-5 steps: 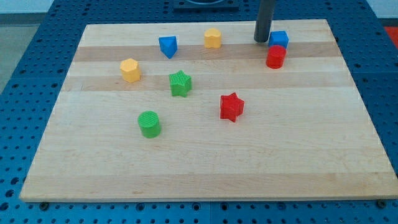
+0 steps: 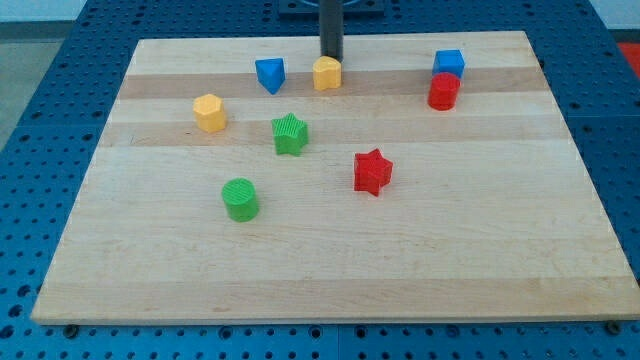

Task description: Push the yellow heart below the red circle

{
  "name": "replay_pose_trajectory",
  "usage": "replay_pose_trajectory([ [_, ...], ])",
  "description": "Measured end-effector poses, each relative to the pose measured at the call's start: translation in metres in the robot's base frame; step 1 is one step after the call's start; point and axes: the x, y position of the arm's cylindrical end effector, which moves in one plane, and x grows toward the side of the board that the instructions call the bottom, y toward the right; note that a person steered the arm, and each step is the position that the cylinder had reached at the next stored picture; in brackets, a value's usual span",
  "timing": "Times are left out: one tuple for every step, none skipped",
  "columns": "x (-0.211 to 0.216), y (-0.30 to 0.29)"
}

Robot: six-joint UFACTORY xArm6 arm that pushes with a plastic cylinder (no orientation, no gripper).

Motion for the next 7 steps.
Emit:
replay_pose_trajectory([
  [0.039, -0.020],
  [0.045, -0.026],
  [0.033, -0.039],
  [0.051, -0.057],
  [0.110, -0.036],
  [0.122, 0.020],
  [0.087, 0.005],
])
